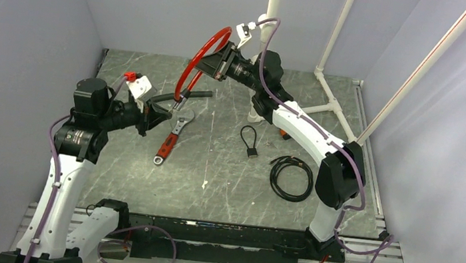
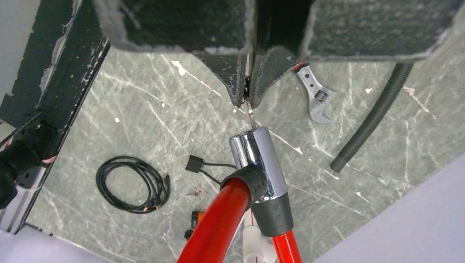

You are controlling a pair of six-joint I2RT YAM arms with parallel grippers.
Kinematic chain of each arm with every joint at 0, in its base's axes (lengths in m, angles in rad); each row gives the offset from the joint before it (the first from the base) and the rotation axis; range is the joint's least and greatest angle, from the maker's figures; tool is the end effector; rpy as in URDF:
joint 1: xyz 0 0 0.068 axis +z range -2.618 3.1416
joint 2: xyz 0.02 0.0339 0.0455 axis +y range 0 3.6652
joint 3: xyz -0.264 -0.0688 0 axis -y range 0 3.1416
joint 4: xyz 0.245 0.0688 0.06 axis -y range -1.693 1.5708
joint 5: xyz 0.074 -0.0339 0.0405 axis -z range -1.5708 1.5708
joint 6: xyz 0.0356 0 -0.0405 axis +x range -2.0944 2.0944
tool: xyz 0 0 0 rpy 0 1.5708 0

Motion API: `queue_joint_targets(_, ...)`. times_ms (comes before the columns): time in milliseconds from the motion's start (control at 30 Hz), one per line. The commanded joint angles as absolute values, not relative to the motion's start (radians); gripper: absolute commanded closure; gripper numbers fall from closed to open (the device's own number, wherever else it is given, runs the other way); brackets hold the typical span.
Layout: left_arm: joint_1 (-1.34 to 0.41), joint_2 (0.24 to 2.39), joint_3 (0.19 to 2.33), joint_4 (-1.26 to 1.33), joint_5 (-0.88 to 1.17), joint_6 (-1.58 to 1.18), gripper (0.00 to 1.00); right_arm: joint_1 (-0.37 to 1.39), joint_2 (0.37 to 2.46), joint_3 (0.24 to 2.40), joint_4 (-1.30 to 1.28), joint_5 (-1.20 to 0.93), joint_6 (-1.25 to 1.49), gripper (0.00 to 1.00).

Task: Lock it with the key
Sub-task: Lock the lock.

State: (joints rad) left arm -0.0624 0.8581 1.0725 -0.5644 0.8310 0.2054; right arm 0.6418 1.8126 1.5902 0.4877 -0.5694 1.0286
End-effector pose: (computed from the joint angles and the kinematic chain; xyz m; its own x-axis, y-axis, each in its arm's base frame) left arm 0.1641 -0.0366 0.3904 -0.1852 0.1493 -0.9713 0.7889 0.6120 -0.0563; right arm 0.3376 0.2762 0.4016 -0.6805 0.3921 -0.6191 -0.6551 0.0530 0.7537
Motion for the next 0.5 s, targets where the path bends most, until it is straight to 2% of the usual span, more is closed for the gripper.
queue_joint_targets(0,-0.059,0.827,1.038,-0.75,0.847,0.333,1.0,0.601,1.79,1.683,0.619,-0.476,1.037,1.0)
queue_joint_targets(467,-0.06,0.746,0.968,-0.798,0.838,0.378,1.0,0.601,1.823,1.743,0.606,-0.455,1.042,1.0)
